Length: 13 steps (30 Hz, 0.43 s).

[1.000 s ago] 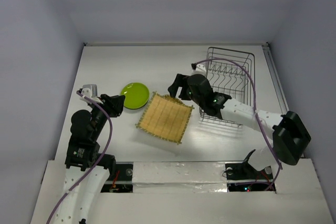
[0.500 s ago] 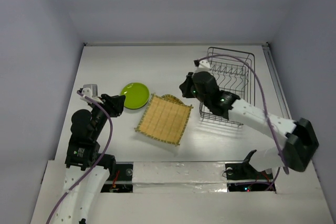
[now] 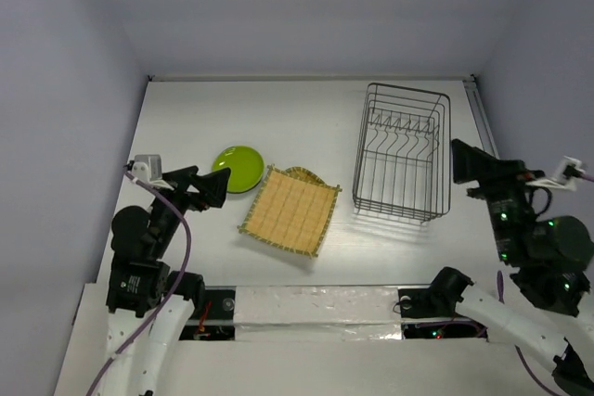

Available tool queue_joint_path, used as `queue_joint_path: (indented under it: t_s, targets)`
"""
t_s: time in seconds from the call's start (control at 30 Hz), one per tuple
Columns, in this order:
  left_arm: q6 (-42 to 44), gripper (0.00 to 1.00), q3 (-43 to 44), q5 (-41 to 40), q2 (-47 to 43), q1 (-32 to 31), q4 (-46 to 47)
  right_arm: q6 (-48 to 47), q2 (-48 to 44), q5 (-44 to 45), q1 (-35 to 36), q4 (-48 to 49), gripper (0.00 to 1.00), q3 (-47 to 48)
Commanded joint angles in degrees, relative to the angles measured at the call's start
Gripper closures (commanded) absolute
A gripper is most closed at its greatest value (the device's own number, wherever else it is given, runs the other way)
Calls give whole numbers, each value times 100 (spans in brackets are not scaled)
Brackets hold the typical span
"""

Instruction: Unload the plates from the dish rack

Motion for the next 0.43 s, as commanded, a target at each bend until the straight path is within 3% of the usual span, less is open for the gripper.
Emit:
queue_joint_path:
  t_s: [0.0, 0.13, 0.4]
  targets:
    - [-191, 1, 690, -12, -112, -33, 305, -135, -445, 725, 17, -624, 14, 270]
    - [-288, 1, 1252, -196, -270, -33, 402, -162, -806, 672, 17, -660, 14, 367]
    - [10, 1, 1464, -530, -139, -33, -98, -215, -675, 312, 17, -652, 15, 183]
